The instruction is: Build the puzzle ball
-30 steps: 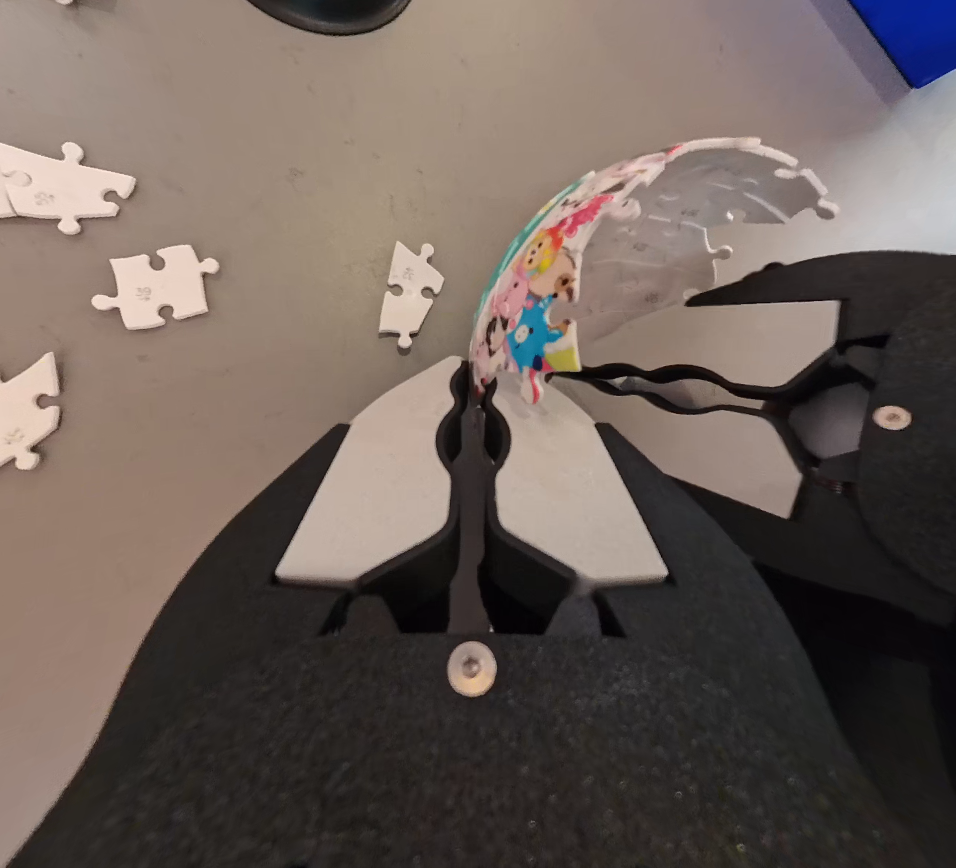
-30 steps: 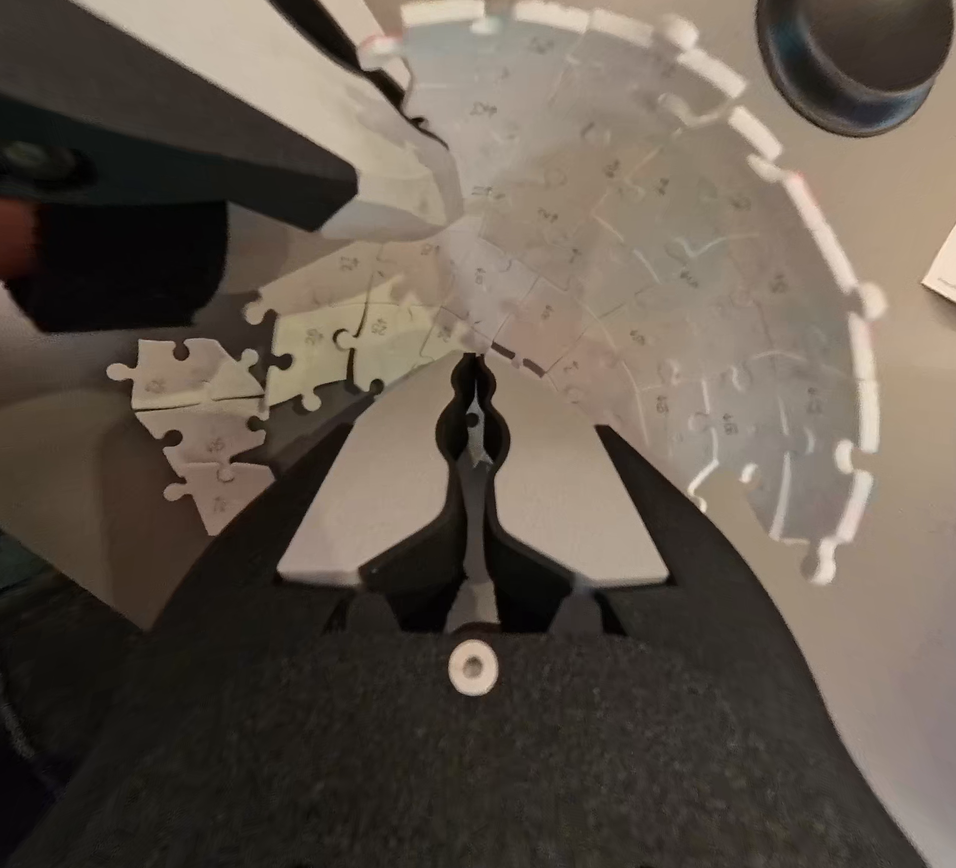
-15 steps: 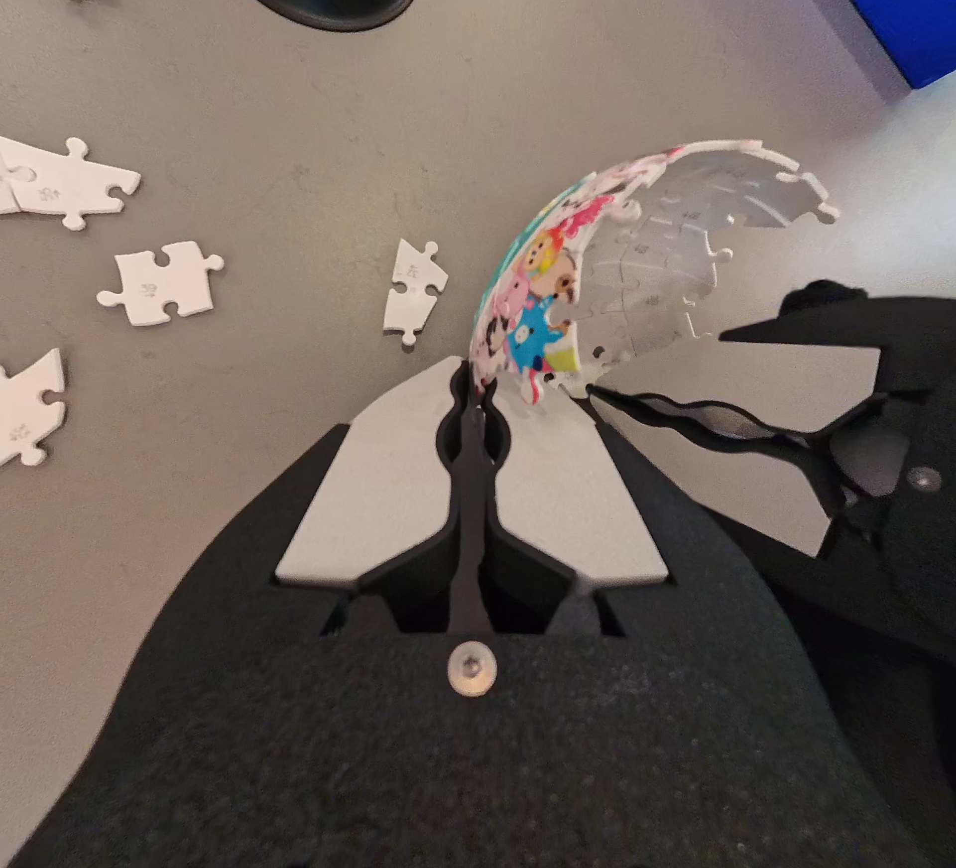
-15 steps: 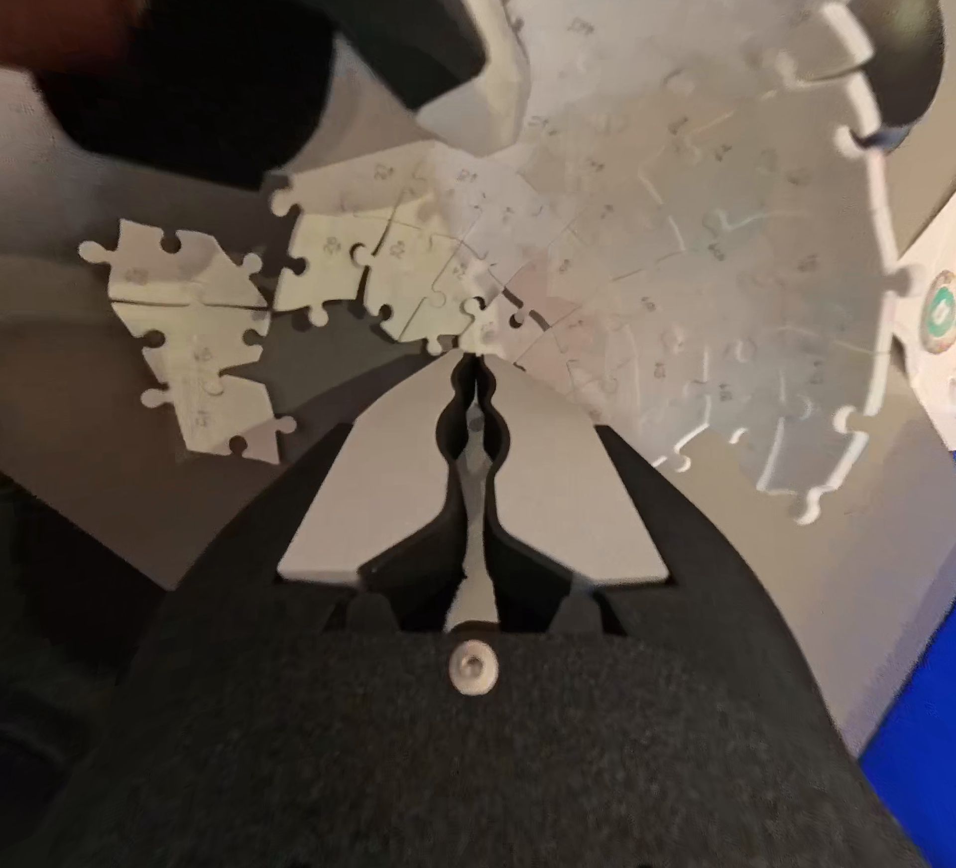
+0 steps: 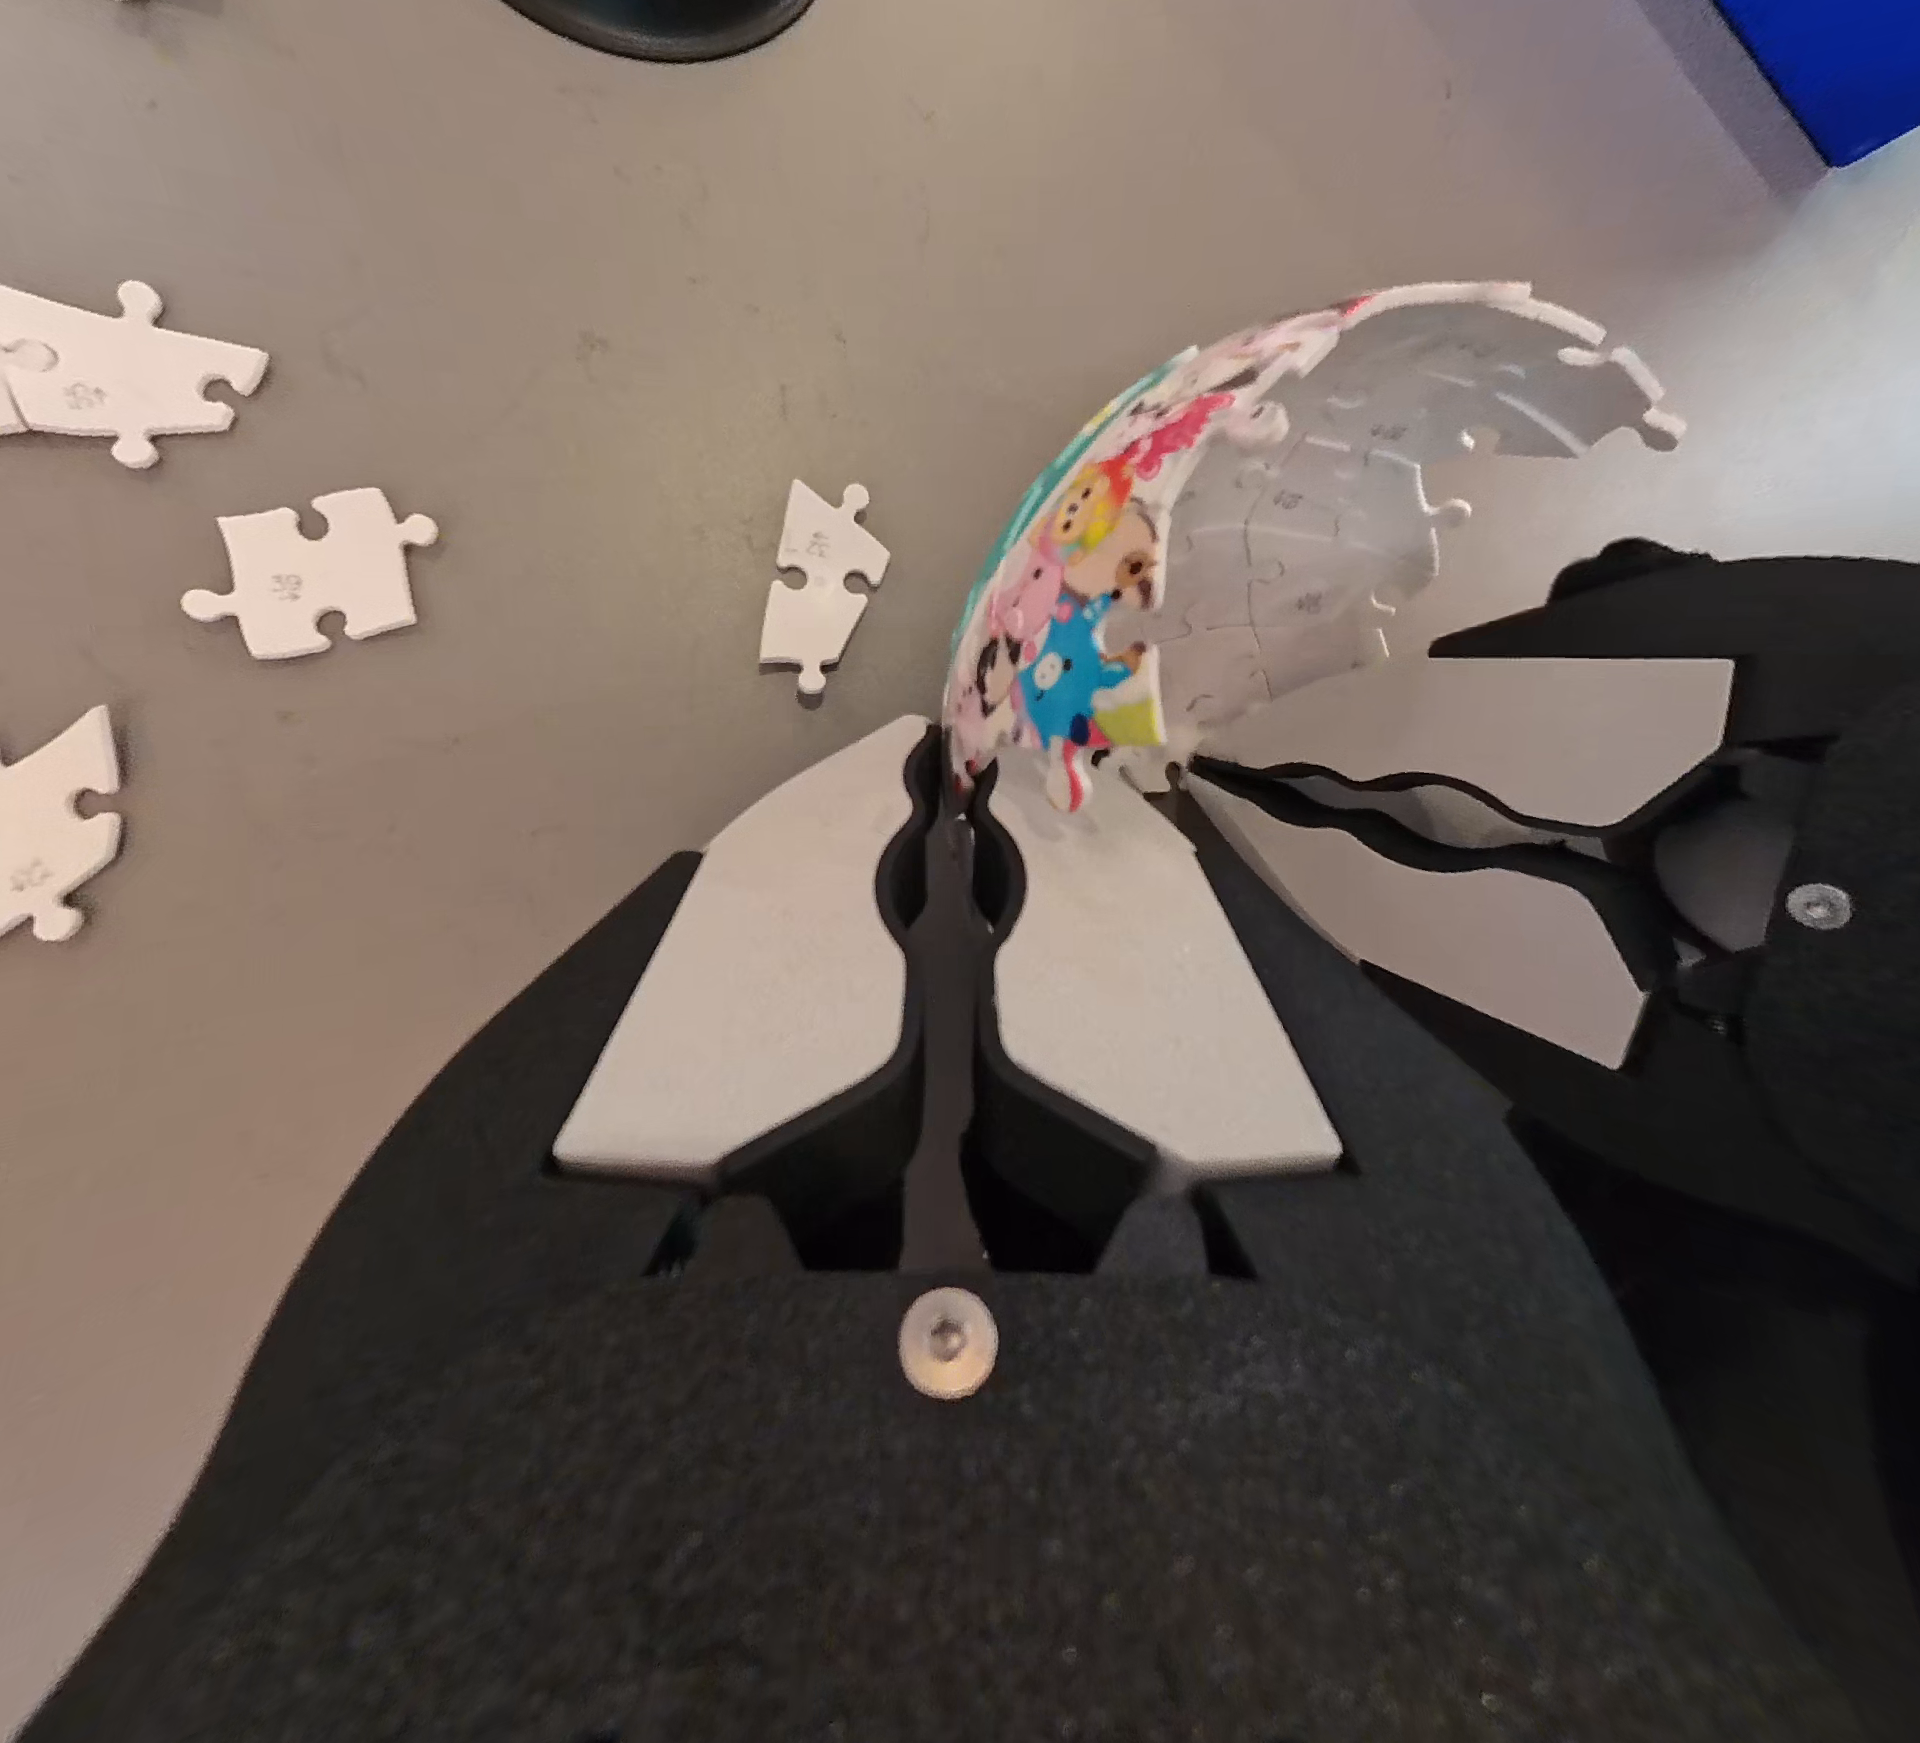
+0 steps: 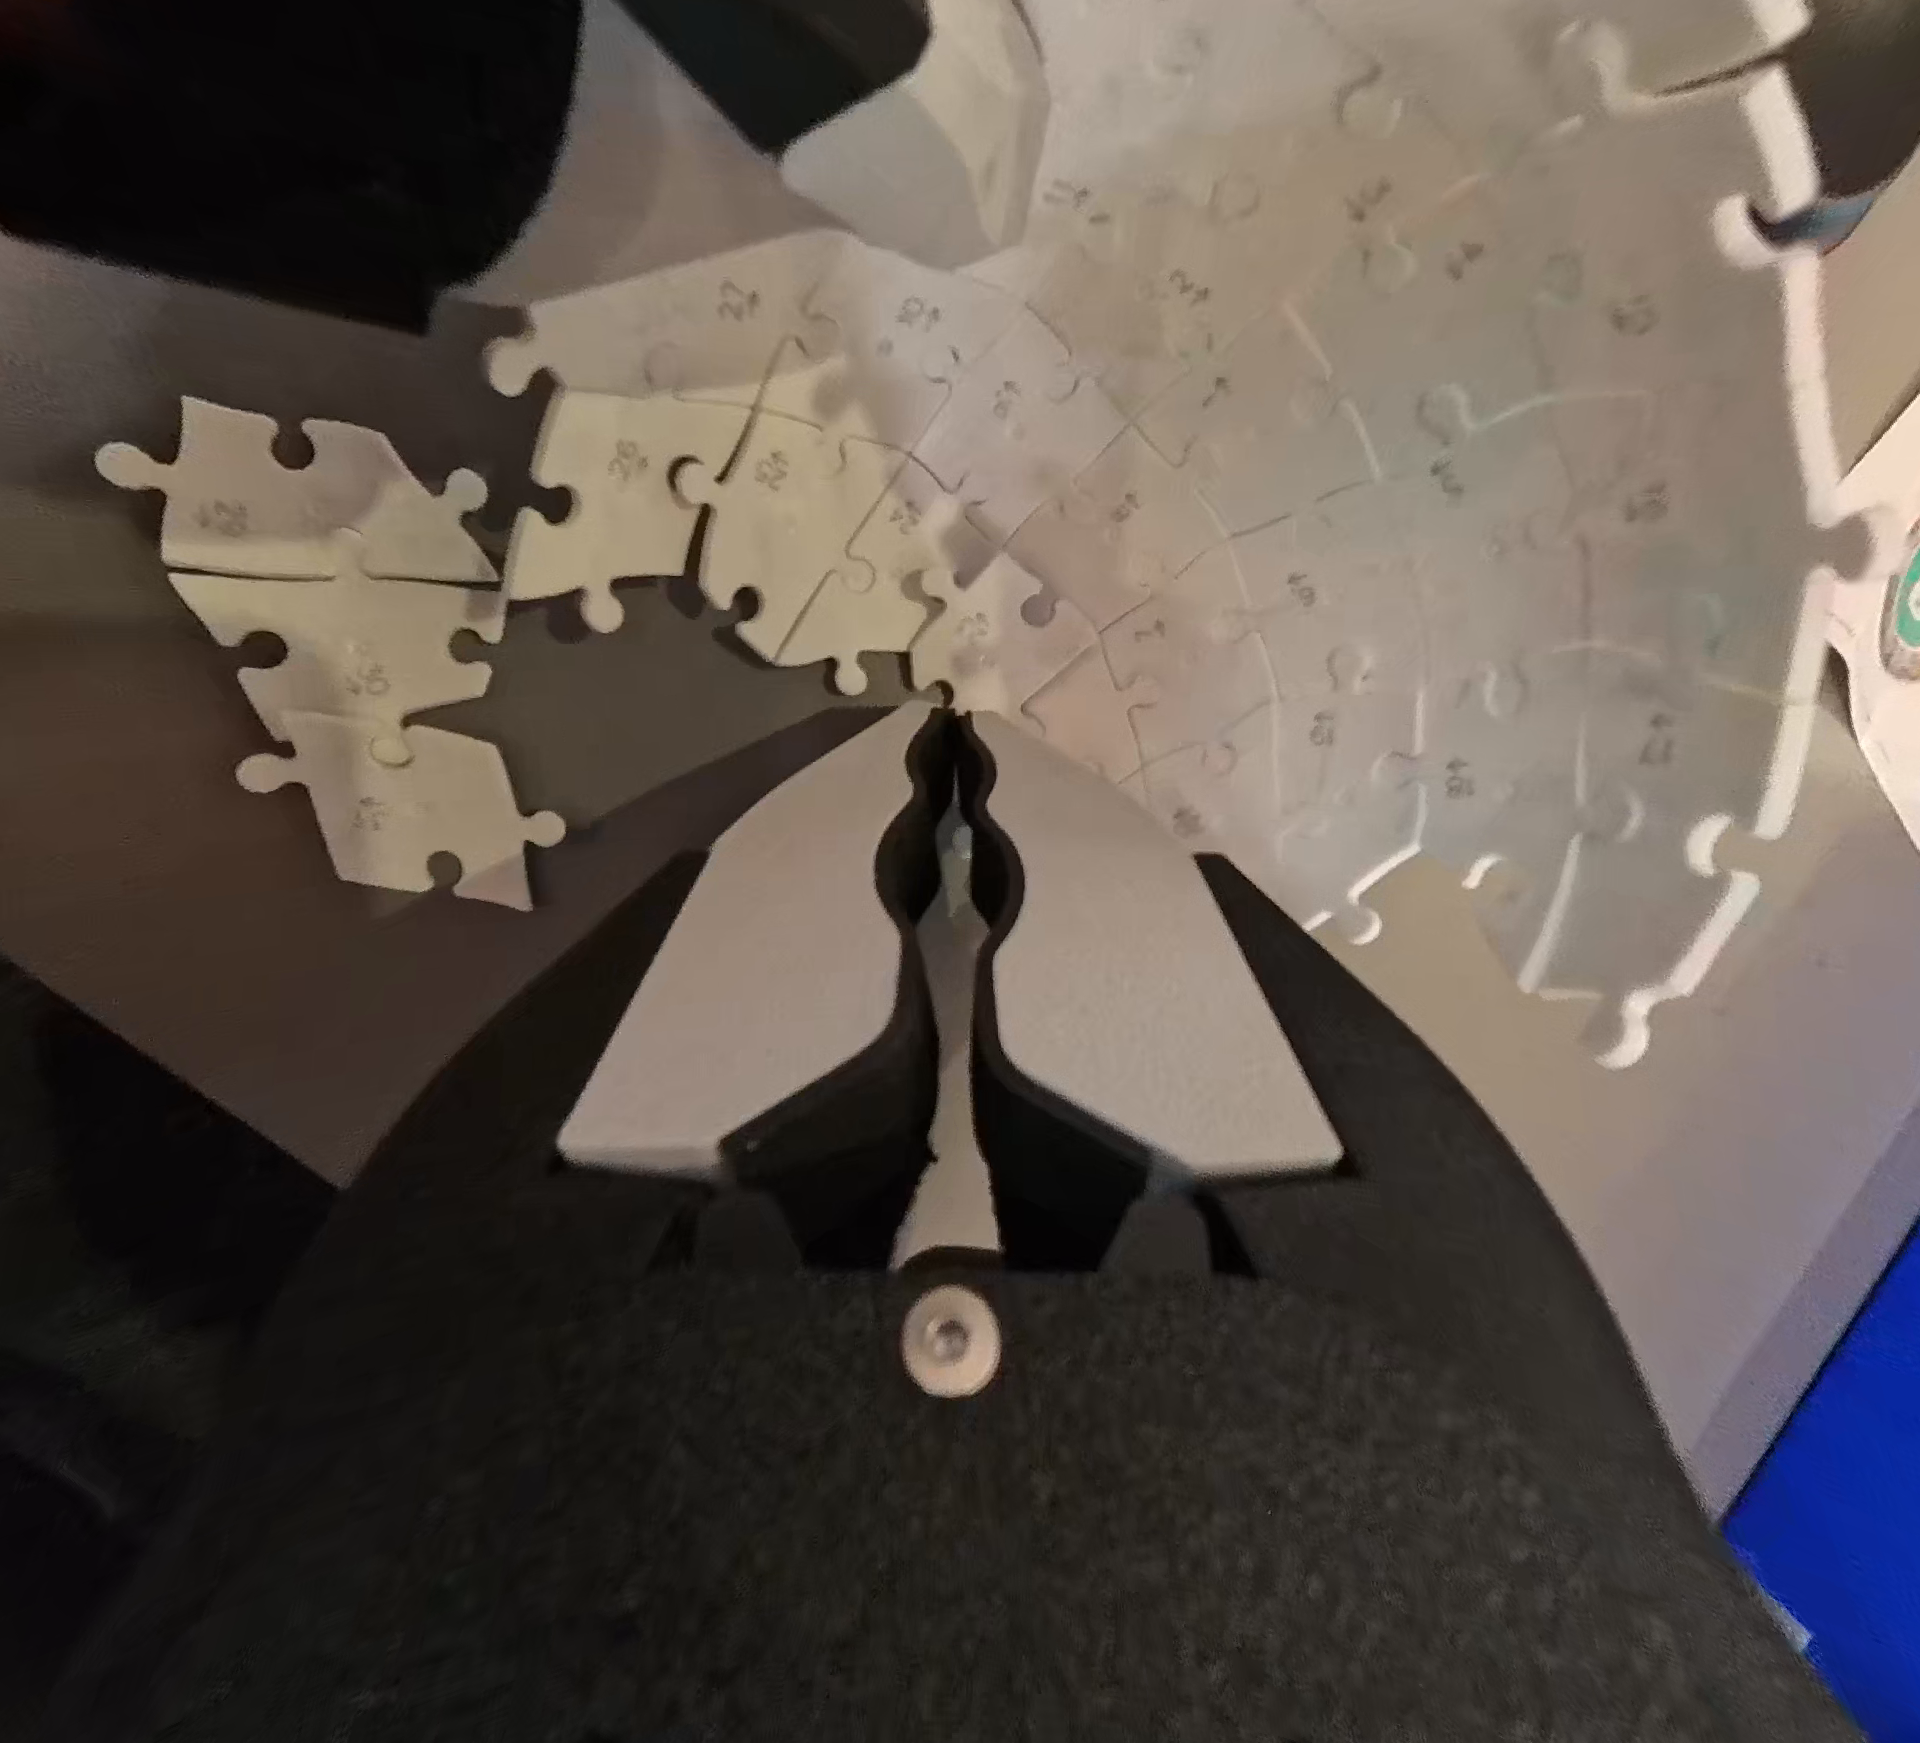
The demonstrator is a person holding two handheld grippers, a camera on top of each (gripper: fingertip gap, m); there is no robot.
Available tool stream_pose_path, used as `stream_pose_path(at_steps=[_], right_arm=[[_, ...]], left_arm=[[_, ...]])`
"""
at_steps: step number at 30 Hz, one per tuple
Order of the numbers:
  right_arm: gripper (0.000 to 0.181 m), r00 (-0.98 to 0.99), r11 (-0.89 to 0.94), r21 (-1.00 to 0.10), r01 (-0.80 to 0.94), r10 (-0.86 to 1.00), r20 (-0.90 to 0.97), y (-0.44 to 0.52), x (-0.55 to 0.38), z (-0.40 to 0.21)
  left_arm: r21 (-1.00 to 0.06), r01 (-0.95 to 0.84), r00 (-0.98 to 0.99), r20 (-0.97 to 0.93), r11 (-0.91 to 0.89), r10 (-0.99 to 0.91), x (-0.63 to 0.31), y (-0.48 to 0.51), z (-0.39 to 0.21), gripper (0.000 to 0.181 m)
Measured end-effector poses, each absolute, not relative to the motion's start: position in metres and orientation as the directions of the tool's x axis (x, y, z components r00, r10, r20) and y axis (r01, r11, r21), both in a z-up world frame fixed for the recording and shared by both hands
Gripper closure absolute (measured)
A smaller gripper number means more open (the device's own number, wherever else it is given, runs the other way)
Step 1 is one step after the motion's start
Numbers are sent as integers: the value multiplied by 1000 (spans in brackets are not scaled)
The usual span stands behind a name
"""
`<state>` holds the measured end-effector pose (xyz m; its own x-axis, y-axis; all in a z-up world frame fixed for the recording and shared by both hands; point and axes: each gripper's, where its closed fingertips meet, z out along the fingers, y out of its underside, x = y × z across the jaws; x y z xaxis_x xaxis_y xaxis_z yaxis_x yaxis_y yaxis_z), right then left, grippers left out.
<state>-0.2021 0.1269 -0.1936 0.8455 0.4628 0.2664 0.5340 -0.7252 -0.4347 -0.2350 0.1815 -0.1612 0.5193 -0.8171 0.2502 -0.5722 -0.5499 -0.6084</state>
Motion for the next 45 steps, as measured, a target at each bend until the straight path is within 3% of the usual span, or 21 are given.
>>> stream_pose_path(at_steps=[13,27,33,36,45], right_arm=[[181,842,-690,-484,538,461,279,149,-209,-186],[181,760,-648,-396,650,558,333,146,-205,-191],[181,696,-529,-458,714,608,382,150,-223,-179],[181,605,-435,-424,795,631,487,153,-225,-183],[181,601,-447,-403,798,630,492,151,-220,-191]], left_arm=[[-609,-572,518,250,-549,-818,-235,181,-161,179],[-610,-572,506,263,-548,-821,-235,182,-162,179],[-608,-576,505,259,-546,-823,-236,183,-160,179],[-606,-576,506,263,-549,-822,-238,184,-160,179],[-608,-576,510,256,-547,-821,-239,186,-160,179]])
